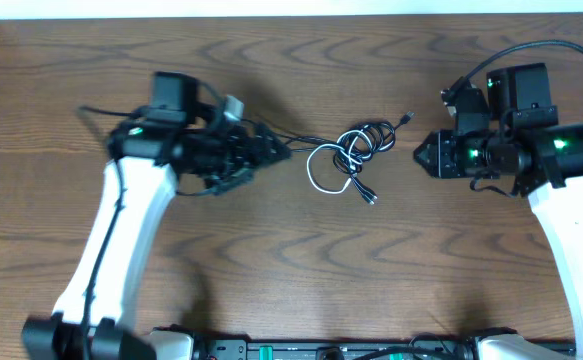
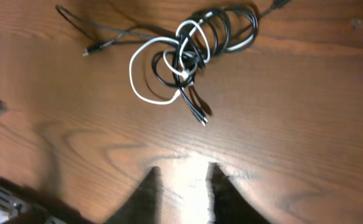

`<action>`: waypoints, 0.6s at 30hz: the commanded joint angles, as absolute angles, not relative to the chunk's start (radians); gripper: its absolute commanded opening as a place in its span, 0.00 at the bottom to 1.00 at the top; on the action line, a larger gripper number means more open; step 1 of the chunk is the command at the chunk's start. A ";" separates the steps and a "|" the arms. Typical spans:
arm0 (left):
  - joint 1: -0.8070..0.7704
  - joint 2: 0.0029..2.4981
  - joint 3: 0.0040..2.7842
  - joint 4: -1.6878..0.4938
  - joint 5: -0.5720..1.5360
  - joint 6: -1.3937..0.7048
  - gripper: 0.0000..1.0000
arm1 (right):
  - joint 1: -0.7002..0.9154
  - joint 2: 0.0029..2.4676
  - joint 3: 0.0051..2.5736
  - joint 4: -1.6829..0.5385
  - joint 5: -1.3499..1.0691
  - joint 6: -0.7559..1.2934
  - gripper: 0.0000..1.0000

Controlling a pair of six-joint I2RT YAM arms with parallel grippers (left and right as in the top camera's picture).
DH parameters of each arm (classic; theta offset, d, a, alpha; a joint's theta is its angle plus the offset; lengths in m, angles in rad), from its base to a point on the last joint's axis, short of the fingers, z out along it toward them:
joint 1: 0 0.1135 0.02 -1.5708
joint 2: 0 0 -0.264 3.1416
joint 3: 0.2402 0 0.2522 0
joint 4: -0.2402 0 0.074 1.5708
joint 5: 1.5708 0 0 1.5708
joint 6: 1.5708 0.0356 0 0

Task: Untangle cables
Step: 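Move both grippers forward toward the tangled cable bundle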

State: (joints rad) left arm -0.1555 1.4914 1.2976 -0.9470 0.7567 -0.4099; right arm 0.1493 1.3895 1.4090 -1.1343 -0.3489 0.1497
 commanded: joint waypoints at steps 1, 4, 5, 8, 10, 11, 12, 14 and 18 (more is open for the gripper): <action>-0.261 1.605 1.305 -0.935 0.797 -0.455 0.98 | 0.147 1.415 1.432 -1.115 -0.372 0.147 0.07; -0.337 1.684 1.305 -0.863 0.796 -0.462 0.98 | 0.129 1.443 1.432 -1.114 -0.369 0.171 0.23; -0.356 1.708 1.305 -0.827 0.796 -0.463 0.98 | 0.120 1.453 1.432 -1.114 -0.369 0.171 0.36; -0.404 1.763 1.305 -0.715 0.796 -0.474 0.98 | 0.097 1.485 1.430 -1.115 -0.369 0.171 0.58; -0.424 1.789 1.305 -0.643 0.796 -0.474 0.98 | 0.083 1.509 1.430 -1.116 -0.369 0.171 0.58; -0.435 1.802 1.305 -0.599 0.794 -0.482 0.98 | 0.078 1.518 1.429 -1.116 -0.369 0.171 0.57; -0.443 1.813 1.305 -0.562 0.781 -0.496 0.98 | 0.075 1.528 1.429 -1.117 -0.369 0.171 0.58; -0.461 1.831 1.305 -0.503 0.696 -0.556 0.98 | 0.072 1.543 1.428 -1.114 -0.369 0.171 0.58; -0.501 1.857 1.305 -0.483 0.447 -0.703 0.98 | 0.073 1.556 1.428 -1.111 -0.369 0.165 0.59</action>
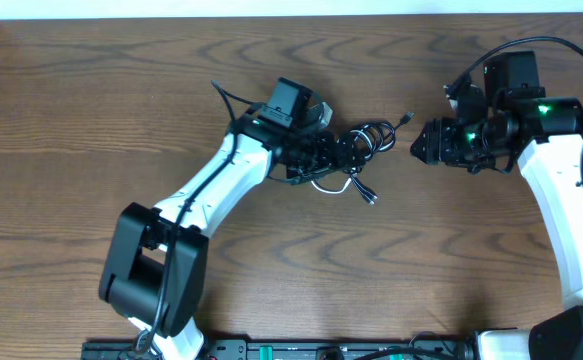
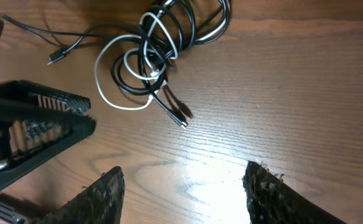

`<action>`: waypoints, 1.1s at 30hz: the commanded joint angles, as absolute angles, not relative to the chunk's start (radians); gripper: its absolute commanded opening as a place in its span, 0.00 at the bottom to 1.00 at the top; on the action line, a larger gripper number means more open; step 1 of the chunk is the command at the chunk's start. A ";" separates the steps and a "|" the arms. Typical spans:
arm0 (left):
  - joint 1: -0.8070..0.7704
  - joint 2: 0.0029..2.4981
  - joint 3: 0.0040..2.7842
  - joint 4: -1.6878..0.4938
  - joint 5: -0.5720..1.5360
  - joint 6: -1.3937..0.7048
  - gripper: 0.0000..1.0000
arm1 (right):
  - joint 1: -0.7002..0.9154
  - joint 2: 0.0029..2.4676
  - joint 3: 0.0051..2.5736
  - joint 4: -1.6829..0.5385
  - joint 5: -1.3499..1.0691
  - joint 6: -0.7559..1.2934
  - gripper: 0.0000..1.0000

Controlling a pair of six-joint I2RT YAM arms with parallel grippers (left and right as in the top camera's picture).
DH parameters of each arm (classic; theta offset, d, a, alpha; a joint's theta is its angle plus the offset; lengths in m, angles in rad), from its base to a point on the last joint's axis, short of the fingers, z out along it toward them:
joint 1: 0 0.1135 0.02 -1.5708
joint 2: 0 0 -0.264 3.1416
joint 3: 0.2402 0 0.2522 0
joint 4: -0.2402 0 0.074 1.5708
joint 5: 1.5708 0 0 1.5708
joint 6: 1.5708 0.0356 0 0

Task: Untangle cables
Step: 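Move both grippers forward toward the tangled cable bundle, then grasp the black and white cable bundle with the left gripper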

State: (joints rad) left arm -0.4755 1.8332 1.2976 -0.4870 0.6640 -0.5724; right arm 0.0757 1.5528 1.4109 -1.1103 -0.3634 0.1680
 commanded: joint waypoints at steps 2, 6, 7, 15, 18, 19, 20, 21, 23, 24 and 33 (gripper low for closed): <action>-0.519 1.869 1.305 -0.480 0.350 -0.759 0.98 | 0.073 1.556 1.427 -1.110 -0.369 0.151 0.60; -0.549 1.882 1.304 -0.443 0.233 -0.810 0.98 | 0.073 1.556 1.427 -1.110 -0.369 0.148 0.60; -0.555 1.884 1.304 -0.430 0.218 -0.810 0.98 | 0.073 1.556 1.427 -1.110 -0.369 0.148 0.60; -0.604 1.892 1.294 -0.319 0.154 -0.810 0.73 | 0.073 1.556 1.427 -1.115 -0.369 0.149 0.61; -0.617 1.896 1.294 -0.318 0.091 -0.824 0.70 | 0.073 1.556 1.427 -1.113 -0.369 0.149 0.62; -0.620 1.898 1.294 -0.318 0.084 -0.832 0.68 | 0.073 1.556 1.427 -1.113 -0.369 0.149 0.62; -0.622 1.902 1.294 -0.318 0.084 -0.838 0.66 | 0.073 1.556 1.427 -1.114 -0.369 0.149 0.62; -0.624 1.906 1.294 -0.319 0.084 -0.849 0.65 | 0.073 1.556 1.427 -1.115 -0.369 0.149 0.62; -0.628 1.919 1.293 -0.315 0.084 -0.852 0.65 | 0.073 1.556 1.427 -1.118 -0.369 0.148 0.63; -0.630 1.925 1.293 -0.310 0.085 -0.852 0.65 | 0.073 1.556 1.427 -1.118 -0.369 0.149 0.63; -0.664 1.981 1.293 -0.270 0.089 -0.852 0.65 | 0.073 1.556 1.427 -1.117 -0.369 0.148 0.64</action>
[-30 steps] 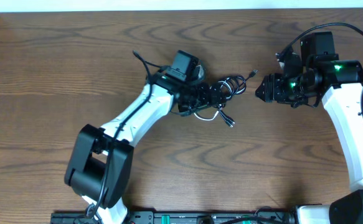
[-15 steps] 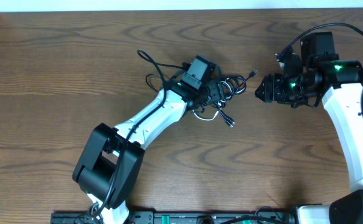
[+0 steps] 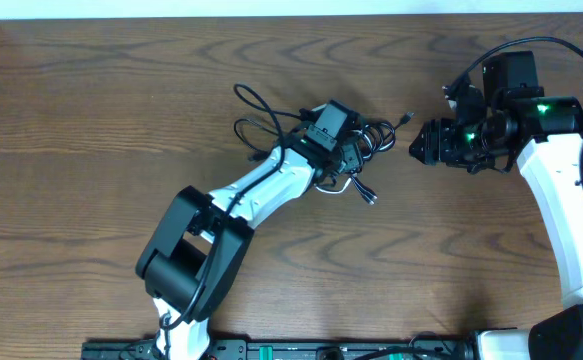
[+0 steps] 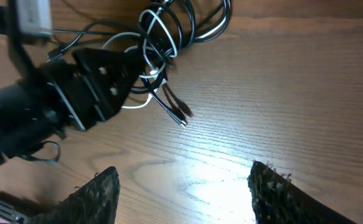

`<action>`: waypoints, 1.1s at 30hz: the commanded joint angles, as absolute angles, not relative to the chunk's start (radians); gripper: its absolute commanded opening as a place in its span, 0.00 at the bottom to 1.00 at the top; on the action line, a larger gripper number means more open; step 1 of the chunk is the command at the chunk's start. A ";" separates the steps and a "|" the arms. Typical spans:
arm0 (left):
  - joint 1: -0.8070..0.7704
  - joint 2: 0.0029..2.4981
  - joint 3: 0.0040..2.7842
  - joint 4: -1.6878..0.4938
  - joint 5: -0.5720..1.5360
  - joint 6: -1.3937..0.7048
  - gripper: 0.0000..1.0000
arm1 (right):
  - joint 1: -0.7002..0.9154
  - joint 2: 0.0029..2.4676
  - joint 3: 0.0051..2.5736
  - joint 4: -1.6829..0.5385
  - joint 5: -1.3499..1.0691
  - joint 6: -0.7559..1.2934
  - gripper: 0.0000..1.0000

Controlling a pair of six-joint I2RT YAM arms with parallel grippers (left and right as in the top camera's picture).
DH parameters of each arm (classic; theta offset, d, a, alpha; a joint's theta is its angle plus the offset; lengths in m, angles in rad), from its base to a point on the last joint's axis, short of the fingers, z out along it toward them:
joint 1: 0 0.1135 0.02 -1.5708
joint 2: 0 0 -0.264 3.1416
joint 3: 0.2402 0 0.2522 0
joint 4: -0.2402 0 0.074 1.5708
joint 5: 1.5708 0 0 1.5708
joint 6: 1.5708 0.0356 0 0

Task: Untangle cables
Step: 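Grasp the black and white cable bundle with the left gripper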

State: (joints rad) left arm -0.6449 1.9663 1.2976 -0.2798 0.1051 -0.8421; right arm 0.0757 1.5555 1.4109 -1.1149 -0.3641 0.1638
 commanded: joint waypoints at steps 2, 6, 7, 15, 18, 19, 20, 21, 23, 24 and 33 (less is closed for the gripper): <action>-0.670 1.987 1.293 -0.262 0.088 -0.852 0.62 | 0.073 1.556 1.427 -1.118 -0.369 0.148 0.64; -0.673 1.994 1.293 -0.260 0.088 -0.848 0.30 | 0.073 1.556 1.427 -1.118 -0.369 0.148 0.64; -0.673 1.994 1.293 -0.260 0.089 -0.828 0.20 | 0.073 1.556 1.427 -1.118 -0.369 0.148 0.64; -0.673 1.994 1.293 -0.331 0.131 -0.315 0.08 | 0.072 1.556 1.427 -1.132 -0.276 0.149 0.64; -0.669 1.994 1.293 -0.432 0.130 -0.133 0.08 | 0.072 1.556 1.427 -1.134 -0.260 0.152 0.64; -0.665 1.994 1.293 -0.464 0.130 -0.093 0.08 | 0.072 1.556 1.427 -1.134 -0.259 0.152 0.64; -0.659 1.994 1.293 -0.510 0.130 -0.046 0.08 | 0.072 1.556 1.427 -1.134 -0.252 0.153 0.64; -0.653 1.993 1.293 -0.534 0.130 -0.025 0.08 | 0.072 1.556 1.427 -1.135 -0.241 0.154 0.64; -0.632 1.991 1.294 -0.585 0.130 0.004 0.08 | 0.071 1.556 1.423 -1.138 -0.214 0.175 0.64; -0.622 1.988 1.295 -0.599 0.130 0.004 0.08 | 0.071 1.556 1.419 -1.138 -0.212 0.181 0.63; -0.582 1.928 1.302 -0.620 0.233 0.002 0.11 | 0.079 1.556 1.248 -1.118 -0.388 0.186 0.61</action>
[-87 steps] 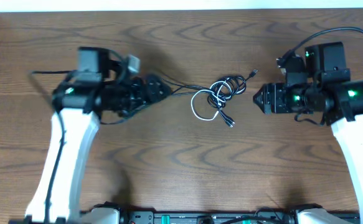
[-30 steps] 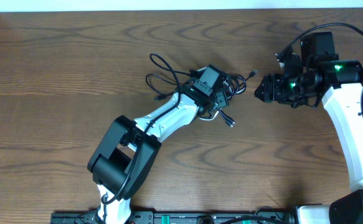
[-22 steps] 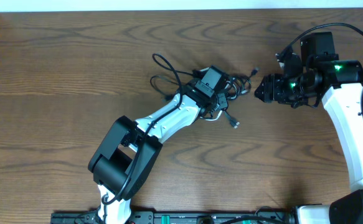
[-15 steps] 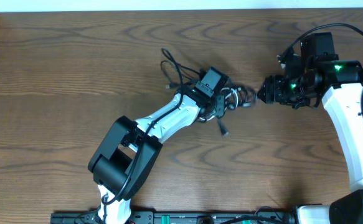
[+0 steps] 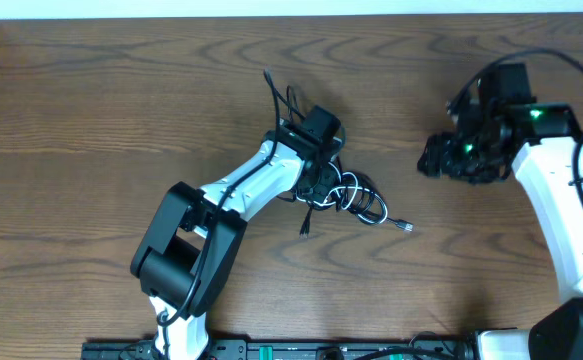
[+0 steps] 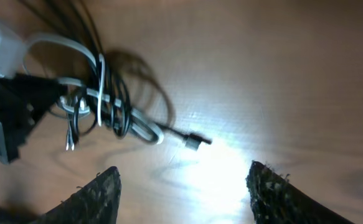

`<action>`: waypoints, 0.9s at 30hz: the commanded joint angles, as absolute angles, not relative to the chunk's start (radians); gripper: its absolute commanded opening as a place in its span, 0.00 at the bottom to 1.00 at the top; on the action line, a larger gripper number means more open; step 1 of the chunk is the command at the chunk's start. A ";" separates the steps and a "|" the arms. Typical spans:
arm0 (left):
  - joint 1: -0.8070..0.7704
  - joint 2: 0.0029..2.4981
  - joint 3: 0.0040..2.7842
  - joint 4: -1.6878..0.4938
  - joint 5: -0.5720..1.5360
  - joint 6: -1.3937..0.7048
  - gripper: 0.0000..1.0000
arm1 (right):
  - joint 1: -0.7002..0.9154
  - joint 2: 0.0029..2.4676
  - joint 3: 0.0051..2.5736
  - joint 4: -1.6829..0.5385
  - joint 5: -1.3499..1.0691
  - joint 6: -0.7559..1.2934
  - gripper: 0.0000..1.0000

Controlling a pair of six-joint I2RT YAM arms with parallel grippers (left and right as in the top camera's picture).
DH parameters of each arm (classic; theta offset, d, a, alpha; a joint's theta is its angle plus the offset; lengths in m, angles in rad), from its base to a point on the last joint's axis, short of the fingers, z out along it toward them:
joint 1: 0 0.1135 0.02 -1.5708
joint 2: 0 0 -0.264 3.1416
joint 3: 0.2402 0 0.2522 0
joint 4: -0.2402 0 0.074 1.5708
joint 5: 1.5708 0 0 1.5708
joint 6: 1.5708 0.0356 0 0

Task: Untangle cables

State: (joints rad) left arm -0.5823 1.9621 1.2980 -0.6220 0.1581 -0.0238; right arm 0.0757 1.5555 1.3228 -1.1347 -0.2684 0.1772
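A tangle of black and white cables point(image 5: 353, 196) lies mid-table, blurred in the right wrist view point(image 6: 109, 106). One black plug end point(image 5: 406, 227) trails to the right of it, and shows in the right wrist view point(image 6: 193, 142). Another end point(image 5: 304, 230) hangs toward the front. My left gripper point(image 5: 319, 186) is at the tangle's left side and appears shut on its strands; its black fingers point(image 6: 25, 102) show with cables running through them. Off to the right, my right gripper point(image 5: 431, 160) is open and clear of the cables; in its own view point(image 6: 184, 186) nothing lies between the fingers.
The wooden table point(image 5: 91, 120) carries everything. The left arm's own black wiring point(image 5: 281, 95) loops up behind its wrist. A white wall edge point(image 5: 271, 8) runs along the back, and an equipment rail point(image 5: 301, 350) lines the front edge.
The tangle now lies nearer the front of the table, with the left gripper on it. The plug end that pointed to the far right now lies at the front right. The right gripper stays open.
First the left gripper was left of the tangle and the right gripper's fingers stood close together. Then the right gripper was wide open and the left gripper was at the tangle's left edge. After that it was over the tangle, which now lies nearer the front.
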 commanded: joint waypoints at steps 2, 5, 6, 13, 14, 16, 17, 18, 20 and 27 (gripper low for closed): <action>-0.582 1.929 1.302 -0.621 0.255 -0.027 0.11 | 0.090 1.556 1.174 -1.074 -0.450 0.186 0.59; -0.582 1.929 1.302 -0.620 0.255 -0.081 0.11 | 0.108 1.556 1.077 -0.987 -0.495 0.186 0.56; -0.582 1.929 1.302 -0.620 0.255 -0.085 0.12 | 0.116 1.556 1.045 -0.952 -0.503 0.186 0.54; -0.582 1.929 1.302 -0.625 0.255 -0.084 0.12 | 0.135 1.556 0.919 -0.715 -0.441 0.186 0.43; -0.582 1.929 1.302 -0.625 0.255 -0.085 0.12 | 0.135 1.556 0.909 -0.689 -0.412 0.186 0.43; -0.582 1.929 1.302 -0.625 0.255 -0.088 0.12 | 0.138 1.556 0.884 -0.635 -0.383 0.186 0.41; -0.582 1.929 1.302 -0.625 0.255 -0.088 0.11 | 0.141 1.556 0.873 -0.615 -0.379 0.186 0.41; -0.582 1.929 1.302 -0.625 0.255 -0.088 0.11 | 0.145 1.556 0.863 -0.600 -0.379 0.186 0.41; -0.582 1.929 1.302 -0.625 0.255 -0.088 0.12 | 0.158 1.556 0.834 -0.559 -0.379 0.186 0.41; -0.582 1.929 1.302 -0.625 0.255 -0.088 0.12 | 0.214 1.556 0.744 -0.435 -0.350 0.186 0.39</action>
